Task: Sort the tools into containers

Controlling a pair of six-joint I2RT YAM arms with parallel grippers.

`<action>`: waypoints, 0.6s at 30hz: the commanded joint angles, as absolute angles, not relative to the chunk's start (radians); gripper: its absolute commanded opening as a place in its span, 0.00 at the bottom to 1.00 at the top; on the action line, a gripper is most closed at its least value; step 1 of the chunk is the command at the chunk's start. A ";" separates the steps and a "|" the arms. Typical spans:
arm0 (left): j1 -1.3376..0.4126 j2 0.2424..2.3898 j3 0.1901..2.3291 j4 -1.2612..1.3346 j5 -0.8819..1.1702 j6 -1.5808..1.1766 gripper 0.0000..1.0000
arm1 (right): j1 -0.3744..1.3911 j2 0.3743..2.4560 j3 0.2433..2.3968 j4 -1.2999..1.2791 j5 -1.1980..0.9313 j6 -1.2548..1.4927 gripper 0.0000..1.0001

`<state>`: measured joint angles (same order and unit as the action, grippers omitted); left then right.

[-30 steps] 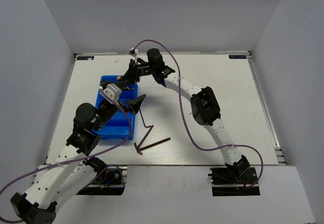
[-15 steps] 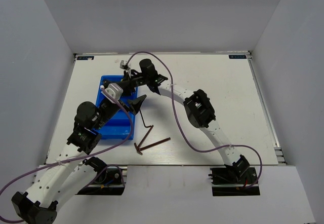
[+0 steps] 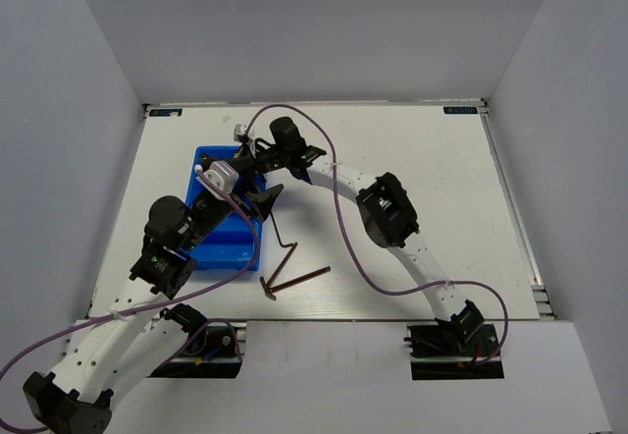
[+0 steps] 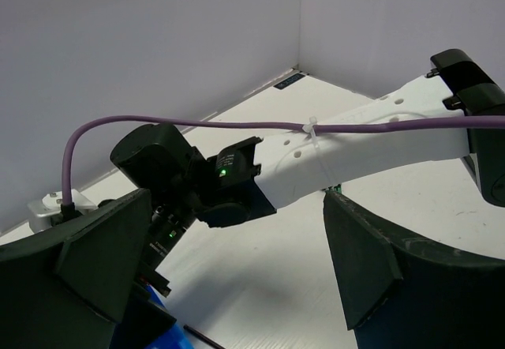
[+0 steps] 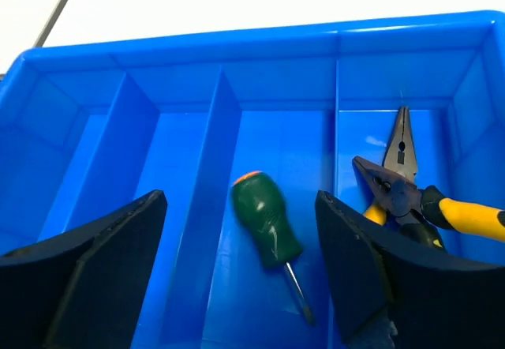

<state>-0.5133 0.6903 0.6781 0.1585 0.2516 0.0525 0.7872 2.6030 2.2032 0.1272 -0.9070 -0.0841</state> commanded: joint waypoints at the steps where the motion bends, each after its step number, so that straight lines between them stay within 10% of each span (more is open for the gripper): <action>1: -0.508 0.687 0.692 0.158 0.270 0.057 1.00 | 0.796 2.505 2.198 0.140 -0.900 -0.107 0.82; 7: -0.508 0.667 0.692 0.158 0.261 0.048 1.00 | 0.792 2.457 2.232 0.150 -0.867 -0.055 0.63; 10: -0.508 0.667 0.692 0.158 0.261 0.048 1.00 | 0.784 2.419 2.275 0.051 -0.719 -0.061 0.00; 11: -0.508 0.667 0.692 0.158 0.261 0.048 0.98 | 0.769 2.395 2.282 -0.040 -0.671 -0.072 0.00; 13: -0.508 0.667 0.692 0.149 0.261 0.037 0.89 | 0.750 2.372 2.272 -0.173 -0.381 -0.091 0.00; 15: -0.508 0.681 0.692 0.138 0.261 0.025 0.40 | 0.735 2.313 2.234 -0.277 -0.260 -0.094 0.00; 16: -0.508 0.699 0.705 0.138 0.252 0.011 0.24 | 0.692 2.297 2.165 -0.320 -0.174 -0.089 0.57; 18: -0.508 0.735 0.725 0.089 0.242 0.011 0.04 | 0.625 2.238 2.125 -0.383 -0.216 -0.071 0.78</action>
